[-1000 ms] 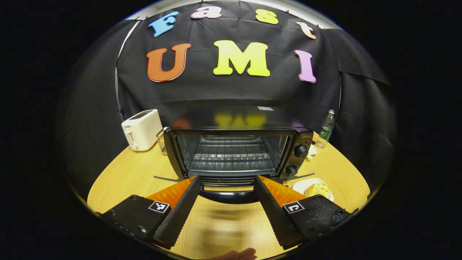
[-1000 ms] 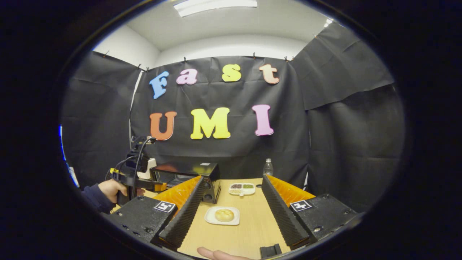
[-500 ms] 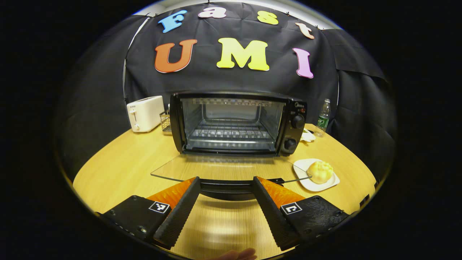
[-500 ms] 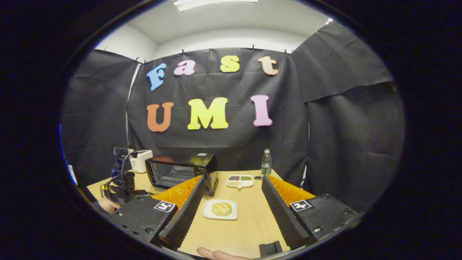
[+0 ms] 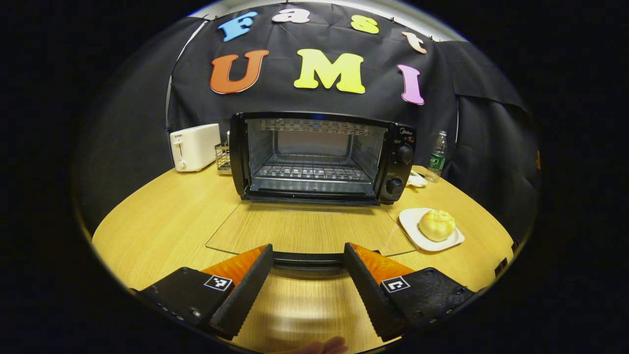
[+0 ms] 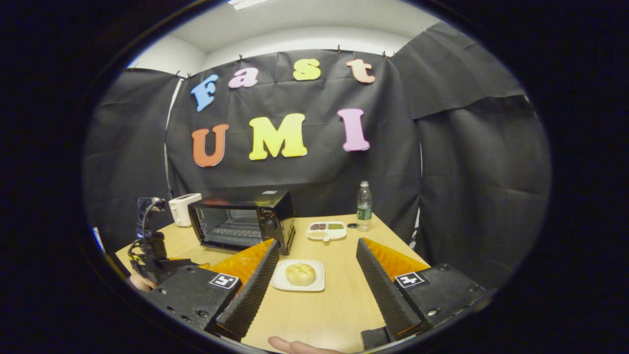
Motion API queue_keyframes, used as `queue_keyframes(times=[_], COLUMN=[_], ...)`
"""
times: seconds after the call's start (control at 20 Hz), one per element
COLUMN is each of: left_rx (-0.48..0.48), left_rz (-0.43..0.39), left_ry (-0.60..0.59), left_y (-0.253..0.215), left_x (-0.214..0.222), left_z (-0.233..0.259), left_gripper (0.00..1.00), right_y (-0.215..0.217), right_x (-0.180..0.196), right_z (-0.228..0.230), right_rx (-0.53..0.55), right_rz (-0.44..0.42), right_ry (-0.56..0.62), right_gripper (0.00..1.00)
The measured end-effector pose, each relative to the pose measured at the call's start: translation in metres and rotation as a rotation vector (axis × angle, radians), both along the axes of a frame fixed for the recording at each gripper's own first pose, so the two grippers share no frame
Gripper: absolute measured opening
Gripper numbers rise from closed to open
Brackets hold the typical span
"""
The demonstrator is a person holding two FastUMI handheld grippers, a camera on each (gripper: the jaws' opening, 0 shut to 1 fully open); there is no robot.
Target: Open the electric oven with the left hand, put the food in, and close the electric oven.
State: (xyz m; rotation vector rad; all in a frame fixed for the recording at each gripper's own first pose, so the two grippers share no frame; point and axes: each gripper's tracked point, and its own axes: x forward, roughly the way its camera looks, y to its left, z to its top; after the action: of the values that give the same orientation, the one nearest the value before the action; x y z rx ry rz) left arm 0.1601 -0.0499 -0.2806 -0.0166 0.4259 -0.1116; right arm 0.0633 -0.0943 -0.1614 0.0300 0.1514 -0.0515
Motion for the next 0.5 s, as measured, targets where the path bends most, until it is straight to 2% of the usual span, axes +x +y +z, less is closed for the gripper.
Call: queue_keyframes(times=[0.45, 0.5], left_rx=[-0.007, -0.001], left_rz=[-0.002, 0.021], left_ry=[-0.239, -0.265], left_y=[0.015, 0.023], left_x=[-0.041, -0.048], left_z=[0.128, 0.143], left_gripper=[0.94, 0.94], right_y=[0.024, 0.028], right_x=[0.073, 0.082], right_z=[-0.075, -0.083], right_rx=[0.011, 0.006], right_rz=[0.034, 0.036], right_ry=[0.102, 0.111], right_gripper=[0.97, 0.97])
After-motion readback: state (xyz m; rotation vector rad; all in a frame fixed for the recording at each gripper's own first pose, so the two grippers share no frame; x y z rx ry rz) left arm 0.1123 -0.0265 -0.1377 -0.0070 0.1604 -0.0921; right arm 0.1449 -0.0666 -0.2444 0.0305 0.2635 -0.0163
